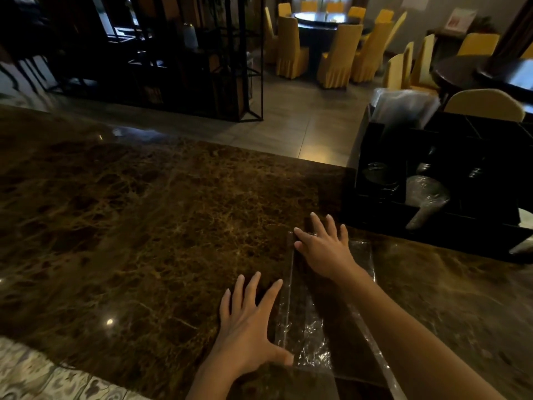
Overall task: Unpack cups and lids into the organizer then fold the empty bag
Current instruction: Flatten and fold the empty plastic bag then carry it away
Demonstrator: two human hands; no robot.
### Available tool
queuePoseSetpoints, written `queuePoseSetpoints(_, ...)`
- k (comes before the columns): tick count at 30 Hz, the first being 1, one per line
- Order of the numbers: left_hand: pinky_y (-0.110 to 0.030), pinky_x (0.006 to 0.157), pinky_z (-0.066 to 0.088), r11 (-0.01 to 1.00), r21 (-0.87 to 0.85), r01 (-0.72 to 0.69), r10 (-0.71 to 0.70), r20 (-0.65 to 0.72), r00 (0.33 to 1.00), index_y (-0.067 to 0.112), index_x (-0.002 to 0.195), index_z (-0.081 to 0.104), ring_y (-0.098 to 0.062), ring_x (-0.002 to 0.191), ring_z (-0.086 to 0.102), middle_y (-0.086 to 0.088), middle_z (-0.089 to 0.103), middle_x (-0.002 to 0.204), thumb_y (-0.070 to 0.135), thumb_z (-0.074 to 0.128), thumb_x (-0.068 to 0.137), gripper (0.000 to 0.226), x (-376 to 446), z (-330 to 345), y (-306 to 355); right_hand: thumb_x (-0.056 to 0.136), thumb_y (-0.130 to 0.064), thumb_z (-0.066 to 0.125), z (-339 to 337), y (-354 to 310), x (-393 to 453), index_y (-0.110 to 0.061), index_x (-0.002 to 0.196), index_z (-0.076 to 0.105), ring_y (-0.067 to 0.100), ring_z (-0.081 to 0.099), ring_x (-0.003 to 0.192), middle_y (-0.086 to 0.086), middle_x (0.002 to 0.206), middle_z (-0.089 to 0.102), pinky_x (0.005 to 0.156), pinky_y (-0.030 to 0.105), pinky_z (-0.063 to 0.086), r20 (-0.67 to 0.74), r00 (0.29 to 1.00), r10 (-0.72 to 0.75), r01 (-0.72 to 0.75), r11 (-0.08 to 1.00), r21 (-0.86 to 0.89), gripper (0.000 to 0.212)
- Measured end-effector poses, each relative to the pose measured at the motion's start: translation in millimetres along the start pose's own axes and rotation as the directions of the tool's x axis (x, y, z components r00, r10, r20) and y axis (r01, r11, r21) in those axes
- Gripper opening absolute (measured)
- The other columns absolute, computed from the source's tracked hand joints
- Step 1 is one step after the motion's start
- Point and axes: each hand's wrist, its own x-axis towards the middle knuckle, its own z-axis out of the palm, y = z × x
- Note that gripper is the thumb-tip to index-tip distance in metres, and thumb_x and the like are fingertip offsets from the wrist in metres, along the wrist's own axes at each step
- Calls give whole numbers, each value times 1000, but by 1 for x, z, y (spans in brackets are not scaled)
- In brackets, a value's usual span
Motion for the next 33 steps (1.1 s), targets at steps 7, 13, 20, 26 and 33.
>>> queuePoseSetpoints(7,-40,113,27,923,-379,-74,-73,-361,930,34,150,29,-18,143,24,2,31,156,46,64,88,72,53,-36,18,90,-16,58,-27,60,-27,-15,122,63,39,55,118,14,125,59,100,57,40,-201,836,510,-445,845,296,33)
queuePoseSetpoints(13,-44,105,43,951,-305,-44,-50,-295,954,20,140,49,-27,127,45,-8,52,136,27,68,91,53,131,-77,42,85,-18,74,-30,96,-30,-8,122,59,26,61,100,15,117,65,79,38,50,35,830,556,-495,707,505,41)
queuePoseSetpoints(20,-48,94,52,977,-211,-27,2,-120,993,21,94,67,-23,104,61,-2,64,107,22,78,82,16,163,-92,50,80,-12,80,-29,115,-26,-2,108,67,18,59,62,5,73,63,55,25,46,105,828,551,-470,580,665,32)
queuePoseSetpoints(26,-29,72,49,907,-395,-145,47,-248,968,25,79,64,-13,89,58,4,62,97,17,73,87,14,159,-90,43,86,-14,77,-38,109,-35,5,103,65,7,43,30,-1,49,51,35,19,32,167,813,558,-424,371,826,28)
queuePoseSetpoints(33,-45,57,55,793,-520,-319,88,-419,904,23,88,52,-23,66,67,-6,73,84,11,63,94,17,124,-100,45,92,-8,68,-51,88,-91,1,88,65,4,47,29,-2,47,65,29,15,28,373,873,313,-449,219,866,11)
